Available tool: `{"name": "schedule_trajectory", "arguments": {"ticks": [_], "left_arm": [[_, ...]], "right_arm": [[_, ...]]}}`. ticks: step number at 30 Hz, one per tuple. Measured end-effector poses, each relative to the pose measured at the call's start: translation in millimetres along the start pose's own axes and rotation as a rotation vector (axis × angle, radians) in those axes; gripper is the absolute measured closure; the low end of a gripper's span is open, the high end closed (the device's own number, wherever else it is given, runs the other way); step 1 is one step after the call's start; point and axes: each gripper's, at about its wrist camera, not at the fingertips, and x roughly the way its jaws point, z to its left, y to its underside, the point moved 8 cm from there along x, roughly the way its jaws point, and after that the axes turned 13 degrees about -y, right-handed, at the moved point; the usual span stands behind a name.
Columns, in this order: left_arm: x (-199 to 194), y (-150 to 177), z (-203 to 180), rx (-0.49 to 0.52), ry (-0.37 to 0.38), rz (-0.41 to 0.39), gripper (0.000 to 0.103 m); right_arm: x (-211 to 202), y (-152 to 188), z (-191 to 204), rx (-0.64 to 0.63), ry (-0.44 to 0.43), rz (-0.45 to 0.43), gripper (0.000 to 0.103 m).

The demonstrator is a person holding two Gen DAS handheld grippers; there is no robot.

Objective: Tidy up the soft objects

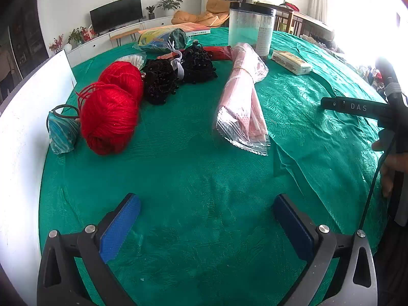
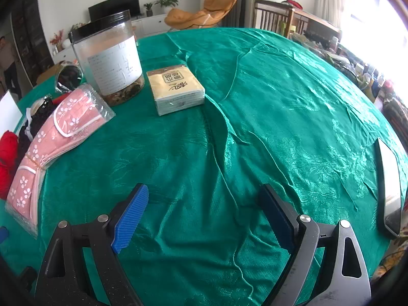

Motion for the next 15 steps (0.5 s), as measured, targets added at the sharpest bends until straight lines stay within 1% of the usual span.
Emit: {"name": "schedule_trajectory", "arguments": {"ticks": [15], "left_arm": [[-0.1,-0.4,0.1,-0.002,-0.001,0.001,0.0]], "right_arm": [[0.2,-0.3,0.6,0.0,0.0,0.0,0.013]]}}
